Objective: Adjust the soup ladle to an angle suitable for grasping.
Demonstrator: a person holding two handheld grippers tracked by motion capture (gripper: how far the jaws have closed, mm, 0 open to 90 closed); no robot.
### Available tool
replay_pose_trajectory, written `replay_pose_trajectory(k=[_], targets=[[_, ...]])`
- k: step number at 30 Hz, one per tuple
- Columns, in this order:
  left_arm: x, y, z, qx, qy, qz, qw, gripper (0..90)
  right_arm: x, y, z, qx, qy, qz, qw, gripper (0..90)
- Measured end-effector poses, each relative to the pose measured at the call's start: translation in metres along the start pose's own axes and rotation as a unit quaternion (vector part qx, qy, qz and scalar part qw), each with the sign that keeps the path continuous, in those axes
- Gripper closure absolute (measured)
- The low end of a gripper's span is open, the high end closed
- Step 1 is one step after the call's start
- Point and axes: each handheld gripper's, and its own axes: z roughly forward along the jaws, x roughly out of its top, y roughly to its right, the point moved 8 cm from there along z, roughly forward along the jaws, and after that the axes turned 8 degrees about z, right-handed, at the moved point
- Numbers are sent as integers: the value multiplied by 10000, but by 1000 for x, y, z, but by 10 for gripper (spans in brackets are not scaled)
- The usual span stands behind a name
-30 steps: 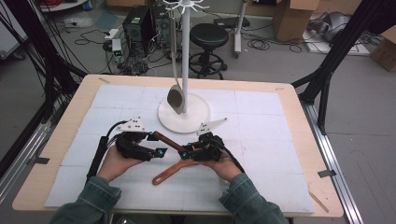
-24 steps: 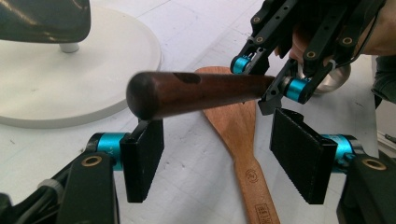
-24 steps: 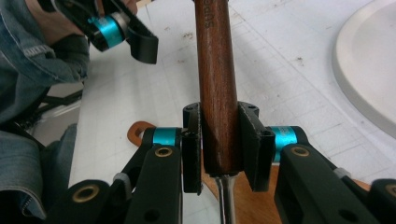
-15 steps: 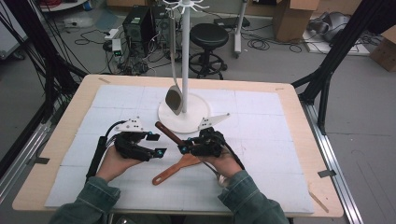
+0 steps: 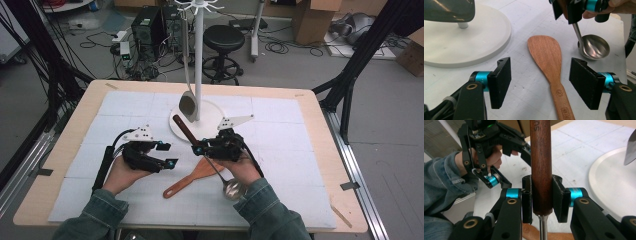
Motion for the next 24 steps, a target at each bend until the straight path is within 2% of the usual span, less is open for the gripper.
replay_pose_trajectory(k=[15, 24], targets=[[1, 1, 0, -12, 26, 21, 10000, 347, 26, -5, -12, -19, 382, -21, 9993, 729], [2, 2, 0, -2, 39, 91, 10000, 348, 33, -7, -14, 7, 551, 4, 9985, 728]])
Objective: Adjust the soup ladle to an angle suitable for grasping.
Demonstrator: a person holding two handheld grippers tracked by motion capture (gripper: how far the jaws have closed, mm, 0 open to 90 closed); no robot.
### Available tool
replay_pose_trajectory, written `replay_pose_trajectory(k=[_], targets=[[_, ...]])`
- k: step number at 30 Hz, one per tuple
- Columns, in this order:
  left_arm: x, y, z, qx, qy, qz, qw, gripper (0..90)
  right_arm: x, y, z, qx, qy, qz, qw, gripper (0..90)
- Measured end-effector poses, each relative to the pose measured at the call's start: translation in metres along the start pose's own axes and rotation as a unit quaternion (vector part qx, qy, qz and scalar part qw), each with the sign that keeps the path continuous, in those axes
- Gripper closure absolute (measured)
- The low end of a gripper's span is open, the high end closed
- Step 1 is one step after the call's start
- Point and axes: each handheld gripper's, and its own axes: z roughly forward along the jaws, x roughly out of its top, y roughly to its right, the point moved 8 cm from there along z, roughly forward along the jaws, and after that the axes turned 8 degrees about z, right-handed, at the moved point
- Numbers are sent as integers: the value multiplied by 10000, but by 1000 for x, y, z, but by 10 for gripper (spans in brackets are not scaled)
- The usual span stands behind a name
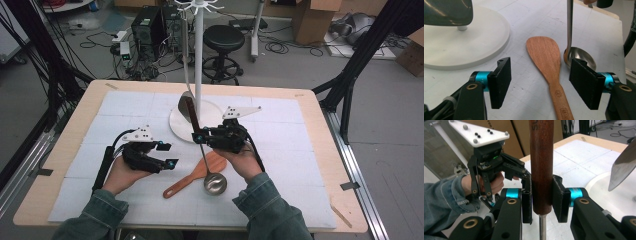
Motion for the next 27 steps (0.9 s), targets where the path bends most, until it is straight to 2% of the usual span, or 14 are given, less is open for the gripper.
replay_pose_trajectory(k=[11, 13, 27], targets=[[2, 2, 2, -44, 25, 31, 10000, 360, 8, -6, 2, 99, 108, -4, 9999, 729], [2, 4, 4, -70, 12, 89, 9999, 360, 9, -8, 3, 122, 103, -11, 9999, 729], [8, 11, 11, -178, 80, 133, 9997, 417, 13, -17, 11, 212, 75, -83, 9997, 730]])
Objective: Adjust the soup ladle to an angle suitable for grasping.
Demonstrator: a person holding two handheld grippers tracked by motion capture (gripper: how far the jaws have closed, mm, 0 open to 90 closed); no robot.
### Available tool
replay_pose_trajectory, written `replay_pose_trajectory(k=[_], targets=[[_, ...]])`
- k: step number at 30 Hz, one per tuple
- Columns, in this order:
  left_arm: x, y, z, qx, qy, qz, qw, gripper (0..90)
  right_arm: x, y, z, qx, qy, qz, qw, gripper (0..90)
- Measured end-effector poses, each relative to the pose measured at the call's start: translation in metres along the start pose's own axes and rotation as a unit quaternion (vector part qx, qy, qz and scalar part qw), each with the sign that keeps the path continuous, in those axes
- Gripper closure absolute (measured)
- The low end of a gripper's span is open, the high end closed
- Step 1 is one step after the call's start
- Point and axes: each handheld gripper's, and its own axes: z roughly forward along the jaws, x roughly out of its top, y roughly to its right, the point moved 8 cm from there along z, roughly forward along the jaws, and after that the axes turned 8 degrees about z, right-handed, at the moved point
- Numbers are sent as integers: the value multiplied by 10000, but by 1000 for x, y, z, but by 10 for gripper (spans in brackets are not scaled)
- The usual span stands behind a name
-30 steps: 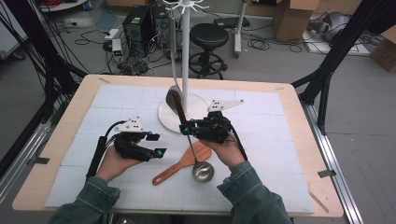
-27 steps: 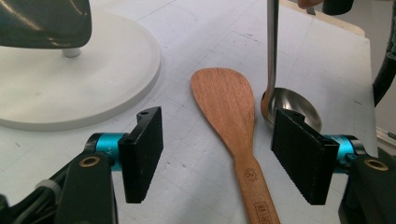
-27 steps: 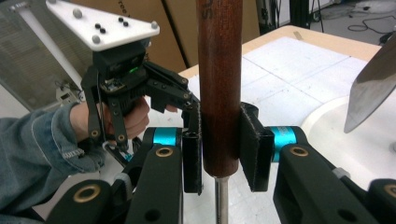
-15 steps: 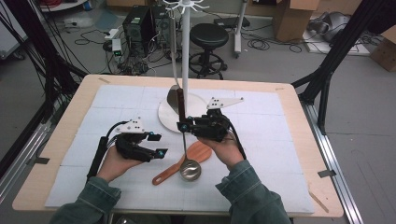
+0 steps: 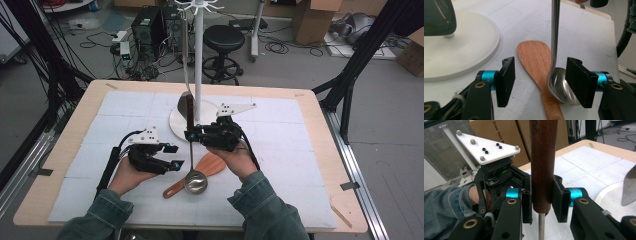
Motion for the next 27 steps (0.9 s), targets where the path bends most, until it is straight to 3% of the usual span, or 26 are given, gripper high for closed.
replay_pose_trajectory(k=[18, 27], targets=[[4, 7, 2, -204, 85, 155, 9996, 570, 5, -12, 12, 108, 28, -138, 9998, 730], [6, 6, 1, -137, 173, 199, 9996, 680, 5, -15, 18, 163, 25, -146, 9998, 730]])
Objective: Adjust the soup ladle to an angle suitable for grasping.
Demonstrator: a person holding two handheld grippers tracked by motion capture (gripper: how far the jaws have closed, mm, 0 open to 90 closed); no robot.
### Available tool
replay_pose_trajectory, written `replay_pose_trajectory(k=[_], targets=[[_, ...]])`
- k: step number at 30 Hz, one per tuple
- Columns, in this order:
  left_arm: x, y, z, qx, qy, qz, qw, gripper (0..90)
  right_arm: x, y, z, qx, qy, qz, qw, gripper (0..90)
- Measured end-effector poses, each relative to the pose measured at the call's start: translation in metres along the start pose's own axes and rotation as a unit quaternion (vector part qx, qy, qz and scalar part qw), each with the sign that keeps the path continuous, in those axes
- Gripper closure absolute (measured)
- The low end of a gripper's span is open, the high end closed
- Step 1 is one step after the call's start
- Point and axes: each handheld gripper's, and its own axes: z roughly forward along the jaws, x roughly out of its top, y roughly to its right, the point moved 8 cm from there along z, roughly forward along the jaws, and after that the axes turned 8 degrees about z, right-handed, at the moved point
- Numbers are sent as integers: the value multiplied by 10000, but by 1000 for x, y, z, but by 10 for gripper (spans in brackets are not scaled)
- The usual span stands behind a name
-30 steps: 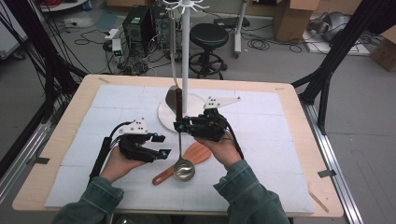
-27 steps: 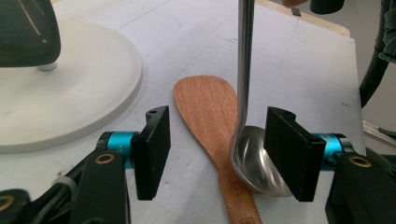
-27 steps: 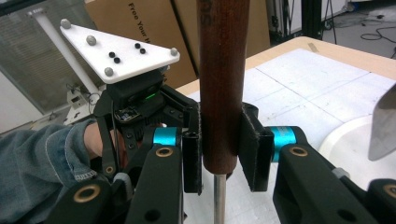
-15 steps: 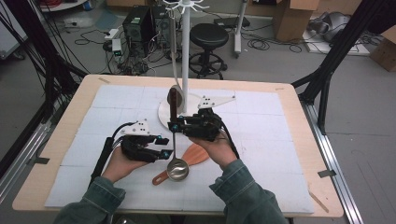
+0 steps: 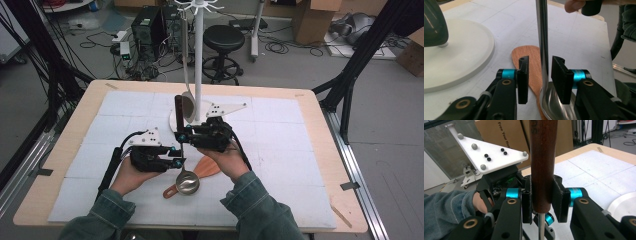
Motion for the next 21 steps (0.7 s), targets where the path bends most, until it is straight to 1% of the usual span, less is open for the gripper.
replay_pose_trajectory(k=[1, 7, 15, 21], targets=[[1, -1, 0, 36, 23, 2, 10000, 693, 0, 0, 0, 1, -5, 0, 10000, 731], [2, 0, 0, 21, 60, -2, 10000, 730, 1, -2, 2, 21, 18, -7, 10000, 730], [5, 1, -1, 41, 111, 34, 9999, 811, 2, -4, 4, 25, 34, -37, 10000, 730], [7, -1, -4, 34, 178, -29, 9998, 827, 3, -5, 2, 62, 57, -111, 9999, 729]])
